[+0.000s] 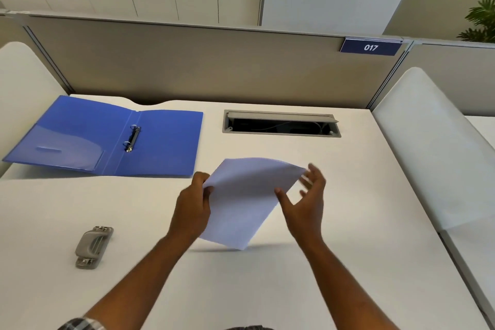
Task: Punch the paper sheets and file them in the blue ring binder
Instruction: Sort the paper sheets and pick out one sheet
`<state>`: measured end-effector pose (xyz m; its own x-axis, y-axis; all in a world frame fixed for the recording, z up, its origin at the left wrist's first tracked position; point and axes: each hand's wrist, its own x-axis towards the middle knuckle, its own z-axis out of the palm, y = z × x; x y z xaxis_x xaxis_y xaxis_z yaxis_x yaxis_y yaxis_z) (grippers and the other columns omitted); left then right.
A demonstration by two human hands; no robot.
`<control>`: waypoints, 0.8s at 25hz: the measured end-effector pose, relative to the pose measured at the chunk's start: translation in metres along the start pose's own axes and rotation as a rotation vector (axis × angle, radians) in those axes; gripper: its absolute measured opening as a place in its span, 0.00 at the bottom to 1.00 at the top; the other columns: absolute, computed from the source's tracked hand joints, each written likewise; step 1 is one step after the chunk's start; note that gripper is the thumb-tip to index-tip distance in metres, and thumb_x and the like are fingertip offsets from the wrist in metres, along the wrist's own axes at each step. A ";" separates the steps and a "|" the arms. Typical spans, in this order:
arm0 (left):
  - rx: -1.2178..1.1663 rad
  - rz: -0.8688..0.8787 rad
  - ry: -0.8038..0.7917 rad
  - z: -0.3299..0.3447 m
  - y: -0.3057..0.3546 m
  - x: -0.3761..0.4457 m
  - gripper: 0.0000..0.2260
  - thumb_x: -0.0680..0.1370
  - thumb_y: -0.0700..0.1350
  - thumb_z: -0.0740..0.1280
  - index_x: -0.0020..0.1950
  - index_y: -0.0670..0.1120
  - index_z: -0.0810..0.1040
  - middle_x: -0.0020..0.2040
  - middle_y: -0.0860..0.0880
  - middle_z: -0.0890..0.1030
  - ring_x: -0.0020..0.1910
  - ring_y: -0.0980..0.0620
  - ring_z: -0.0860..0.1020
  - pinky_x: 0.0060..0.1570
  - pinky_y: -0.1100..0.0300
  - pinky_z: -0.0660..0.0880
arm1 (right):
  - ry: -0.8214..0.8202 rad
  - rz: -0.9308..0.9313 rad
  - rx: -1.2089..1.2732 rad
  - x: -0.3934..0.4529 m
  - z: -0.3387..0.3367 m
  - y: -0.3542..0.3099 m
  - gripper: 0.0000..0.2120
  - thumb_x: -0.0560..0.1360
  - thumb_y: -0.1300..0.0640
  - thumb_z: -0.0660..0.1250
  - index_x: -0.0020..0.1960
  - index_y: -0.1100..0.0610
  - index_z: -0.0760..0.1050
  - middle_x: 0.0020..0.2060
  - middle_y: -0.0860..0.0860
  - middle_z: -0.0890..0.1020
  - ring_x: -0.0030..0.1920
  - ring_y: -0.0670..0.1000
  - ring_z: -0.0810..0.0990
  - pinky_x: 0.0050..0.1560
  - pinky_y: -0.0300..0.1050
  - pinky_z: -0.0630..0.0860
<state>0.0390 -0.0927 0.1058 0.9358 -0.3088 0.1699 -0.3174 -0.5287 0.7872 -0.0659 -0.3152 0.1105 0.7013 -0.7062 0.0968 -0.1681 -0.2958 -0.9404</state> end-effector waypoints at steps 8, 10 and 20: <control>0.387 0.285 0.137 -0.009 0.024 0.006 0.10 0.76 0.40 0.69 0.56 0.46 0.75 0.45 0.48 0.80 0.46 0.43 0.78 0.73 0.38 0.60 | -0.324 -0.243 -0.369 0.015 0.002 -0.024 0.07 0.75 0.58 0.69 0.52 0.49 0.79 0.43 0.45 0.86 0.44 0.53 0.82 0.46 0.52 0.80; 0.297 0.001 0.361 -0.015 0.009 0.002 0.29 0.73 0.53 0.74 0.69 0.46 0.69 0.66 0.47 0.75 0.67 0.43 0.72 0.78 0.48 0.43 | -0.273 -0.114 -0.240 0.013 -0.002 -0.014 0.03 0.75 0.60 0.70 0.45 0.53 0.79 0.38 0.49 0.84 0.41 0.56 0.81 0.43 0.56 0.79; -0.449 -0.278 0.165 -0.033 -0.029 -0.031 0.07 0.77 0.51 0.71 0.53 0.55 0.79 0.47 0.60 0.84 0.46 0.63 0.81 0.42 0.72 0.75 | -0.157 0.165 0.160 -0.012 0.002 0.029 0.08 0.72 0.47 0.73 0.41 0.52 0.82 0.36 0.48 0.85 0.36 0.48 0.79 0.41 0.45 0.75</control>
<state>0.0246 -0.0415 0.0976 0.9981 -0.0589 -0.0185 0.0081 -0.1722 0.9850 -0.0781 -0.3142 0.0811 0.7745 -0.6243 -0.1024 -0.1866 -0.0708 -0.9799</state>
